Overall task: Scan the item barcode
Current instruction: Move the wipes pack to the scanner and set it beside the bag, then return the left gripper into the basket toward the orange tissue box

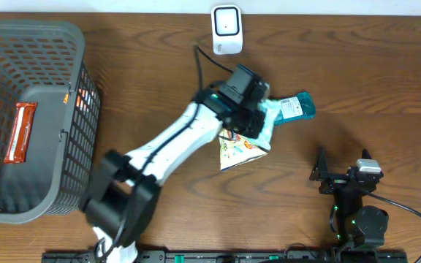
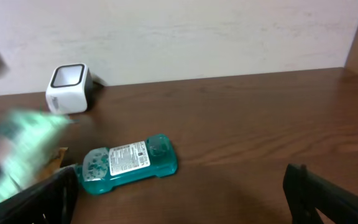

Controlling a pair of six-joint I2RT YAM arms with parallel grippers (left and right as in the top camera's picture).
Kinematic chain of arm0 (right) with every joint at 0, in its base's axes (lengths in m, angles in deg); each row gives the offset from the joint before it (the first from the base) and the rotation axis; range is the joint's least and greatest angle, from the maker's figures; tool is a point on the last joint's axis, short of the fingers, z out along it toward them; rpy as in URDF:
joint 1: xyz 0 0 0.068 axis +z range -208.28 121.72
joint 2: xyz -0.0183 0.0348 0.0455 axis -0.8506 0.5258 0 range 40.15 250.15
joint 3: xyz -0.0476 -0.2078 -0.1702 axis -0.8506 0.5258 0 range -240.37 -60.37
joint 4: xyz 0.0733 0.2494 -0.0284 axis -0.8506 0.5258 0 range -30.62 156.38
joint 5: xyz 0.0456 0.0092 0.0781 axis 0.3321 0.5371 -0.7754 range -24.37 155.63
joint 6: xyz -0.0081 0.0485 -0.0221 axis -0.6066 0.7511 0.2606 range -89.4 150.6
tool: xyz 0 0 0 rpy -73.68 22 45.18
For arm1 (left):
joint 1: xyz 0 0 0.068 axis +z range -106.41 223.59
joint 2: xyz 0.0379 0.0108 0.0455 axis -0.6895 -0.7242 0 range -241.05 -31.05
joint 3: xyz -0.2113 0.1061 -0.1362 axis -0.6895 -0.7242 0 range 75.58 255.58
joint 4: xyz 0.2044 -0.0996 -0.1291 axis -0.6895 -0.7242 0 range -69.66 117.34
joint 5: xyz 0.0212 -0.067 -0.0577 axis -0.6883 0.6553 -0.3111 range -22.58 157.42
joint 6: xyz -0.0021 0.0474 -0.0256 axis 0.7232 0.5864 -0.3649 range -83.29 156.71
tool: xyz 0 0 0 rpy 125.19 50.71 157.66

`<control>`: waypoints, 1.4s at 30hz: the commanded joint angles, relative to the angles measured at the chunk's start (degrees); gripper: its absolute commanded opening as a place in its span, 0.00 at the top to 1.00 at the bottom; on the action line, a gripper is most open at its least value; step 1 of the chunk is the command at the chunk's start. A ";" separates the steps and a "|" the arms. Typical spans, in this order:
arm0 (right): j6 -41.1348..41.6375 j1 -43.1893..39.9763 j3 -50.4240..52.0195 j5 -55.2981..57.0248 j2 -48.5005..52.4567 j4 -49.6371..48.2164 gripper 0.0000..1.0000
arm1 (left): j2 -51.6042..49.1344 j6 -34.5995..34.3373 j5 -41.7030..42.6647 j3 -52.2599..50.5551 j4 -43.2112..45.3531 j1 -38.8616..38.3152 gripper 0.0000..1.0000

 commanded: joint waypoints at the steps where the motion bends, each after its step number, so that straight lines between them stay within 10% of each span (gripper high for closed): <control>1: -0.74 -0.20 0.07 -0.09 0.07 0.20 0.01 | -2.78 -0.44 0.57 -0.09 1.84 -2.12 0.93; 12: -0.74 -0.20 0.07 -0.09 0.07 0.20 0.01 | -4.85 -19.76 -16.26 -0.09 8.22 -6.64 0.92; 15: -0.74 -0.20 0.07 -0.09 0.07 0.20 0.01 | -4.85 -26.95 -17.27 -0.07 8.37 -6.62 0.70; 17: -0.74 -0.20 0.07 -0.09 0.07 0.20 0.01 | -4.85 -27.80 -16.04 -0.07 8.46 -6.62 0.38; 18: -0.74 -0.22 0.07 -0.09 0.07 0.20 0.01 | -4.83 -27.78 -14.73 0.00 8.41 -6.62 0.07; 19: -0.74 -0.20 0.07 -0.09 0.07 0.22 0.01 | -4.72 -27.74 -13.33 0.02 8.41 -6.62 0.01; 32: -0.74 -0.20 0.07 -0.09 0.07 0.22 0.01 | 13.35 -12.59 -19.39 0.59 5.84 -3.13 0.02; 42: -0.74 -0.20 0.07 -0.09 0.07 0.20 0.01 | 34.95 -2.84 -25.44 0.59 1.64 16.37 0.02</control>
